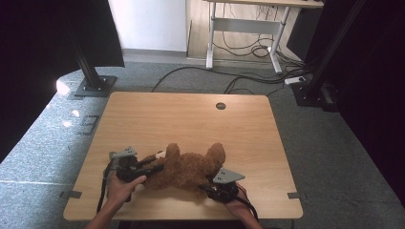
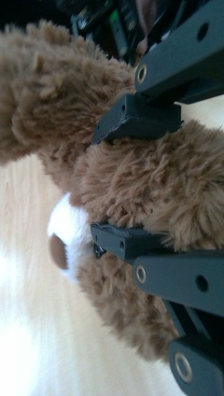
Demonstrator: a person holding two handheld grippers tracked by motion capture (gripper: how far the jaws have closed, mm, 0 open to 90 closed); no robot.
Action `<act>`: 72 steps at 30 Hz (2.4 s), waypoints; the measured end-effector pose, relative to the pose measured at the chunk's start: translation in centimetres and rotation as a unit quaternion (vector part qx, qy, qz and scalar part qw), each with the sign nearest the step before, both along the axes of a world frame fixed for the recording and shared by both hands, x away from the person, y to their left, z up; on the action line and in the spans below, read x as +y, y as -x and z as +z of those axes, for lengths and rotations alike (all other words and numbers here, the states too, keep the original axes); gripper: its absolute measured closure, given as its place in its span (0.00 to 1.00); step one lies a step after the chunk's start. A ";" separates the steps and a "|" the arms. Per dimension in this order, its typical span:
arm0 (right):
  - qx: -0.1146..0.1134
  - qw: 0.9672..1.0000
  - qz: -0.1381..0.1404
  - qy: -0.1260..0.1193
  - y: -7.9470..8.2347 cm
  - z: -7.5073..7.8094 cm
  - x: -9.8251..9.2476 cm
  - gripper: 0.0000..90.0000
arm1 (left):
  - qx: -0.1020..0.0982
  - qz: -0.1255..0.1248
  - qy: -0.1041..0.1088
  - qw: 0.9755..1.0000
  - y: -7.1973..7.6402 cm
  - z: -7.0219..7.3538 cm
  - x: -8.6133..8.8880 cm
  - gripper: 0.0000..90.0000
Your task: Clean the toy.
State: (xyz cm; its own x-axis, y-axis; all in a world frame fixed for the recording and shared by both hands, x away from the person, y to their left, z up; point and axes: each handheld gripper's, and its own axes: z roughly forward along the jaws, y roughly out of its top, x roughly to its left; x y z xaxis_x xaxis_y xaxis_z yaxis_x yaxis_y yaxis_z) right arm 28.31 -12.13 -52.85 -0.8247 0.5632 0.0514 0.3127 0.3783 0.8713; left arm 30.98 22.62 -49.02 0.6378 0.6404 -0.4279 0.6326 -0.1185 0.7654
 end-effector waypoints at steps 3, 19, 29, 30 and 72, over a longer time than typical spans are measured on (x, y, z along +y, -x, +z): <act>0.004 1.000 0.008 0.015 0.5 -0.2 0.1 0.76 | 0.003 -0.005 0.008 1.000 1.1 -0.3 0.3 0.60; 0.039 0.998 -0.030 0.041 1.6 -0.8 0.5 0.67 | -0.020 -0.001 -0.009 1.000 3.5 -1.2 -0.4 0.63; 0.029 0.994 -0.075 0.078 1.1 -1.0 0.7 0.66 | -0.044 -0.002 -0.032 0.998 4.7 -2.1 -2.1 0.65; 0.029 0.993 -0.079 0.079 1.0 -1.0 0.7 0.66 | -0.046 -0.002 -0.032 0.998 4.7 -2.2 -2.3 0.65; 0.029 0.988 -0.150 -0.022 -6.4 1.2 -3.8 0.36 | -0.052 -0.013 -0.053 0.997 -5.2 -1.1 -4.2 0.63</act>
